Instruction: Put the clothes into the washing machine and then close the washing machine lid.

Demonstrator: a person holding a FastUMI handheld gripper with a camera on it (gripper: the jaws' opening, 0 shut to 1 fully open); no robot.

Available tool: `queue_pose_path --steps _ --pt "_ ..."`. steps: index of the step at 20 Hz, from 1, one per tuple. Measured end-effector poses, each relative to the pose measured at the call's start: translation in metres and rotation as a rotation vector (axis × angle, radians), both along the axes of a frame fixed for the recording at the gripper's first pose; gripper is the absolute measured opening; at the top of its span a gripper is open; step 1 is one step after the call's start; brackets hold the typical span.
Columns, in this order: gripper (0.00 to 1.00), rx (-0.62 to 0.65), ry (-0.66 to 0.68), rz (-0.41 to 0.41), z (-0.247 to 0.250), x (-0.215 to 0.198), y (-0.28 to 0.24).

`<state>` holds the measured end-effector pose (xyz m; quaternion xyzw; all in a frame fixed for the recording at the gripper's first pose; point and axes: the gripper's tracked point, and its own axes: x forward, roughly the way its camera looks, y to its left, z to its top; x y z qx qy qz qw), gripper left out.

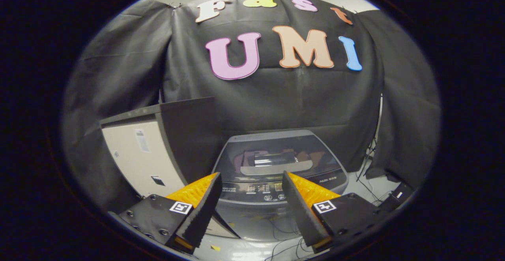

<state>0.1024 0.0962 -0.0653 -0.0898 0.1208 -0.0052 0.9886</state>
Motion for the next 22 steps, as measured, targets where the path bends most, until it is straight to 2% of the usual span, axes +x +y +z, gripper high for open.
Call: queue_pose_path --steps 8,13,18,20,22 --pt "0.96 -0.031 -0.029 0.023 0.009 -0.055 0.027" --pt "0.96 -0.051 -0.059 0.014 0.011 -0.076 0.015" --pt "0.96 0.001 -0.101 0.019 0.020 -0.088 0.012" --pt "0.96 0.034 -0.111 0.046 0.024 -0.090 0.019" --pt "0.95 0.015 -0.127 0.053 0.031 -0.090 0.018"
